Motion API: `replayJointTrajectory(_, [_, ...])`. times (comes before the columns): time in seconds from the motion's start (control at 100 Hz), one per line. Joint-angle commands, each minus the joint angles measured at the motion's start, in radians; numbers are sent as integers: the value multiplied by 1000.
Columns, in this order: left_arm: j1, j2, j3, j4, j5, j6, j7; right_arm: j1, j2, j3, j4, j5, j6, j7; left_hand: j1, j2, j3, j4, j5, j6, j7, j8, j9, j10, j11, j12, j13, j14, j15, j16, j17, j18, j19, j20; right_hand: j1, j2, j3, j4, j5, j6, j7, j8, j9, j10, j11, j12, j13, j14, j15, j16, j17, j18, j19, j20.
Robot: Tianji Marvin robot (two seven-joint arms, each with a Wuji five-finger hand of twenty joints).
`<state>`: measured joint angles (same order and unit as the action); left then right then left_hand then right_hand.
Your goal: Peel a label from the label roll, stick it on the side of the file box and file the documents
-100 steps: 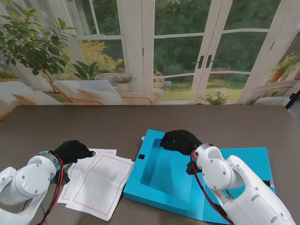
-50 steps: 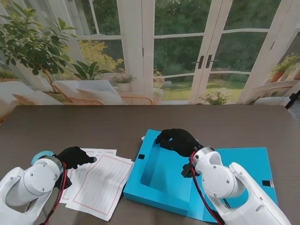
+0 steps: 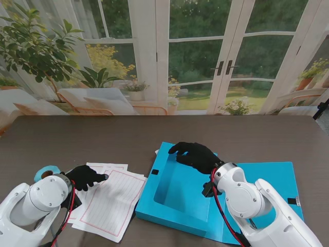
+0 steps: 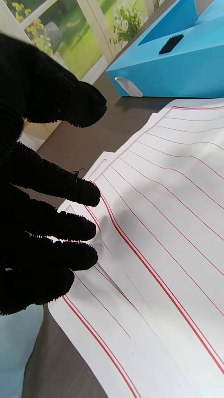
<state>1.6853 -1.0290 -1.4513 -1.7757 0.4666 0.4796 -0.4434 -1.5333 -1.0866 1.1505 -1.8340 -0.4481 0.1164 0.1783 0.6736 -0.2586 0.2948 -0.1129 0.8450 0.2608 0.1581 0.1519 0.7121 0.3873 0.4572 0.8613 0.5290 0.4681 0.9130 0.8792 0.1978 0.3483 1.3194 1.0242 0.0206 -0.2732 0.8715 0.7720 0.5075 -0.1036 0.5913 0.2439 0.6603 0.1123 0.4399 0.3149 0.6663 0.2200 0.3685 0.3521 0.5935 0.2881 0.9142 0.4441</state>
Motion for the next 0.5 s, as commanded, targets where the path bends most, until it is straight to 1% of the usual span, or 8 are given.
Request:
replayJointTrajectory(0.0, [-1,4,4,10,1,18,-37,-9,1,-3,10,2,2,21,0,57,-101,46,-17,-4,-11,-20,-22,8,22,23,-15,19,41,18,17,-83,46,37,-31,23,-11,-26,-39,-21,8,-7,-39,-20,9,5,-23,-17,6,11,-462,-9,-19,25])
replayJointTrajectory(0.01, [-2,5,5,11,2,20,-39,-9,1,-3,11,3,2,22,16,65,-135,51,-18,-3,-11,-23,-22,8,24,27,-12,19,44,20,22,-83,47,42,-31,23,-11,-26,-39,-21,8,-7,-39,-19,9,5,-24,-17,6,11,-462,-8,-19,26])
replayJointTrajectory(0.03, [-3,6,6,12,1,23,-43,-9,1,-4,12,4,2,23,27,73,-162,55,-19,-2,-11,-26,-22,9,27,31,-9,19,51,22,28,-83,51,46,-31,24,-11,-27,-39,-21,9,-7,-39,-20,10,5,-24,-16,6,11,-463,-7,-21,27])
replayJointTrajectory(0.15, [-11,9,10,21,-18,50,-57,-10,1,-4,20,7,0,25,38,94,-208,60,-20,13,-14,-25,-17,12,87,77,21,20,129,58,85,-81,108,83,-31,28,-12,-28,-36,-22,11,-8,-36,-18,12,3,-21,-14,9,10,-462,-7,-25,32])
replayJointTrajectory(0.19, [-13,11,12,23,-18,57,-62,-10,2,-4,22,8,-1,27,44,98,-223,62,-21,27,-16,-26,-11,10,117,105,35,14,165,74,107,-83,128,102,-24,25,-9,-27,-38,-21,11,-8,-37,-17,12,2,-20,-15,10,10,-461,-7,-26,34])
replayJointTrajectory(0.26, [-14,13,14,25,3,58,-67,-12,3,-3,25,9,-2,30,53,107,-253,66,-15,31,-15,-25,0,1,176,159,64,-7,236,103,148,-94,165,134,-12,18,-7,-24,-37,-19,12,-9,-33,-16,14,2,-18,-14,11,10,-458,-6,-27,38])
replayJointTrajectory(0.34, [-12,13,15,19,28,65,-63,-13,3,-3,30,13,-2,32,56,109,-267,68,-18,48,-19,-27,12,-3,205,181,85,-14,268,113,175,-94,185,145,-2,11,-6,-21,-34,-19,14,-9,-31,-15,15,1,-16,-12,13,10,-458,-6,-29,41])
replayJointTrajectory(0.49, [-10,8,16,16,45,73,-40,-13,4,-4,37,18,-2,38,63,113,-284,71,-22,53,-28,-31,26,-7,247,212,115,-25,314,122,208,-90,209,154,16,2,-6,-11,-32,-15,16,-11,-27,-13,16,0,-11,-11,16,10,-455,-6,-30,46])
